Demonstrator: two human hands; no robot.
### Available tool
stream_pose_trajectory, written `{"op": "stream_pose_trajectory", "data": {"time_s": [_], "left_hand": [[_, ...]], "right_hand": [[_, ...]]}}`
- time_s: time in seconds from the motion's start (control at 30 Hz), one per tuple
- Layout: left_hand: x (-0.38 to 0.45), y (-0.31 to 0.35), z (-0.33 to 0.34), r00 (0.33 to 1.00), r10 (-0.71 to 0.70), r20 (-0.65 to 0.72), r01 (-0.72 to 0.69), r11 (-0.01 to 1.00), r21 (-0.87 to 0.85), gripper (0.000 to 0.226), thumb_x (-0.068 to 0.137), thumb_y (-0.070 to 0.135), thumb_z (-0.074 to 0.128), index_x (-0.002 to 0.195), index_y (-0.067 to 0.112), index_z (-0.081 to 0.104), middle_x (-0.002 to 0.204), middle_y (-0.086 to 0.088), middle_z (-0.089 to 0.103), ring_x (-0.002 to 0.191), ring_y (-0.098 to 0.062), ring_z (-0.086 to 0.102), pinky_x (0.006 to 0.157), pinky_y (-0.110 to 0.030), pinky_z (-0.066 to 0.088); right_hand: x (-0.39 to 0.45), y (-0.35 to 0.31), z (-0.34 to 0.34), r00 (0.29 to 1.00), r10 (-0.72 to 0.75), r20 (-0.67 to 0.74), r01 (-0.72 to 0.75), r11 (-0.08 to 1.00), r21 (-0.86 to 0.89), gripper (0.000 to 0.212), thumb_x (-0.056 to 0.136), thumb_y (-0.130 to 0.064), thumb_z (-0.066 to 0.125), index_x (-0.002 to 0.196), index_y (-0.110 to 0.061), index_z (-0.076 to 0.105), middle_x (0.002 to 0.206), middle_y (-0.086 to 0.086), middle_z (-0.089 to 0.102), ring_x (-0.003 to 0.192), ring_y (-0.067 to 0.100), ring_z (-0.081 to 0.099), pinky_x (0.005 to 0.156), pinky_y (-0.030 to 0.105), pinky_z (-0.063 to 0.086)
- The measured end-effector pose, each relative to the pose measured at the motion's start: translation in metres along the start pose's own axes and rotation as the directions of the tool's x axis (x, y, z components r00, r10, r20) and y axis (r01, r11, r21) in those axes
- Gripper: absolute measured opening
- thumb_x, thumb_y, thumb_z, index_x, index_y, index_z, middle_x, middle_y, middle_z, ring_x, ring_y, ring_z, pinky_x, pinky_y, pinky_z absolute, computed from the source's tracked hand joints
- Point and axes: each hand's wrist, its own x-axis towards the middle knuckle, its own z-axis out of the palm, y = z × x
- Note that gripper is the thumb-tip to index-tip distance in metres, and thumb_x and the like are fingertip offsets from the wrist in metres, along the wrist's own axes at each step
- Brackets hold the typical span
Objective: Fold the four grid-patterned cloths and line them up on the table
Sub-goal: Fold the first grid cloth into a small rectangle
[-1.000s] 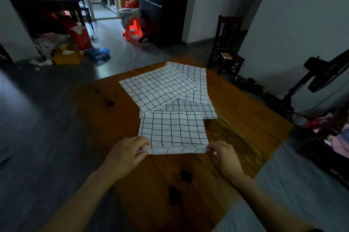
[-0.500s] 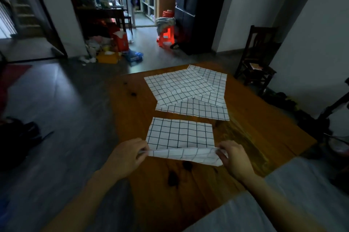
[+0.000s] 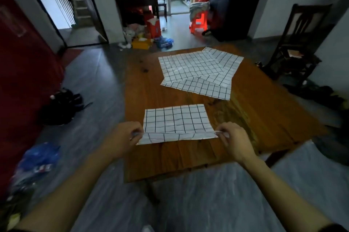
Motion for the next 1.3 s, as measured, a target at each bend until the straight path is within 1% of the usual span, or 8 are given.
{"op": "stream_pose_trajectory", "data": {"time_s": [0.07,0.3,0.47,0.7,0.93,1.07,1.2,1.3], "left_hand": [[-0.001,0.007,-0.004,0.999,-0.024,-0.043,0.023,0.999,-0.023,0.017,0.085,0.011,0.071,0.082,0.025,0.061,0.079,0.011,0.06,0.073,-0.002,0.056,0.064,-0.025,0.048],[-0.005,0.013,-0.009,0.981,-0.107,-0.163,0.102,0.994,-0.035,0.011,0.085,0.009,0.071,0.082,0.018,0.064,0.076,0.011,0.061,0.071,0.001,0.057,0.063,-0.012,0.041],[0.007,-0.006,0.001,0.982,-0.129,-0.139,0.122,0.991,-0.06,0.02,0.087,0.007,0.068,0.079,0.023,0.059,0.073,0.011,0.057,0.071,-0.005,0.056,0.061,-0.017,0.039],[0.053,-0.042,0.012,0.977,-0.166,-0.136,0.145,0.978,-0.149,0.012,0.091,0.01,0.064,0.083,0.018,0.06,0.075,0.008,0.059,0.068,-0.004,0.056,0.061,-0.02,0.042],[0.079,-0.074,0.036,0.96,-0.247,-0.129,0.216,0.953,-0.214,0.01,0.091,0.01,0.064,0.085,0.016,0.06,0.078,0.007,0.058,0.071,-0.002,0.054,0.06,-0.012,0.034],[0.091,-0.086,0.049,0.953,-0.302,-0.041,0.285,0.931,-0.227,0.011,0.093,0.013,0.062,0.087,0.021,0.059,0.08,0.007,0.058,0.073,-0.006,0.056,0.06,-0.017,0.041],[0.105,-0.098,0.065,0.938,-0.346,-0.006,0.34,0.925,-0.172,0.013,0.093,0.017,0.062,0.087,0.028,0.057,0.082,0.009,0.059,0.075,-0.005,0.057,0.065,-0.027,0.053],[0.113,-0.106,0.077,0.923,-0.386,0.008,0.38,0.907,-0.182,0.016,0.092,0.015,0.063,0.086,0.028,0.056,0.083,0.011,0.059,0.077,-0.004,0.057,0.064,-0.022,0.05]], "right_hand": [[0.001,0.001,-0.008,1.0,-0.006,-0.023,0.007,1.0,0.027,0.006,0.09,-0.015,0.067,0.093,-0.02,0.068,0.088,-0.006,0.064,0.084,0.011,0.055,0.073,0.027,0.046],[0.009,-0.002,-0.018,1.0,0.0,-0.026,0.001,0.998,0.063,0.007,0.091,-0.017,0.066,0.098,-0.018,0.068,0.093,-0.004,0.064,0.088,0.013,0.055,0.077,0.028,0.044],[0.031,-0.001,-0.005,0.999,0.036,0.023,-0.037,0.998,0.056,0.01,0.094,-0.015,0.061,0.101,-0.019,0.066,0.096,-0.002,0.064,0.088,0.013,0.058,0.078,0.025,0.048],[0.075,0.0,0.013,0.996,0.076,0.042,-0.078,0.996,0.037,0.007,0.094,-0.018,0.059,0.097,-0.022,0.064,0.094,-0.004,0.063,0.088,0.011,0.058,0.078,0.026,0.048],[0.105,0.007,0.041,0.982,0.161,0.096,-0.157,0.987,-0.045,0.006,0.094,-0.022,0.06,0.099,-0.024,0.064,0.098,-0.008,0.062,0.091,0.008,0.056,0.074,0.018,0.04],[0.113,0.015,0.056,0.971,0.195,0.136,-0.188,0.98,-0.063,0.008,0.095,-0.019,0.059,0.1,-0.021,0.065,0.097,-0.006,0.064,0.088,0.007,0.057,0.068,0.013,0.04],[0.124,0.028,0.071,0.958,0.236,0.162,-0.232,0.972,-0.045,0.009,0.094,-0.018,0.06,0.1,-0.022,0.066,0.099,-0.007,0.064,0.09,0.007,0.059,0.072,0.016,0.044],[0.133,0.04,0.083,0.95,0.242,0.196,-0.235,0.97,-0.059,0.009,0.094,-0.019,0.061,0.099,-0.024,0.065,0.097,-0.008,0.063,0.088,0.006,0.058,0.069,0.013,0.042]]}}
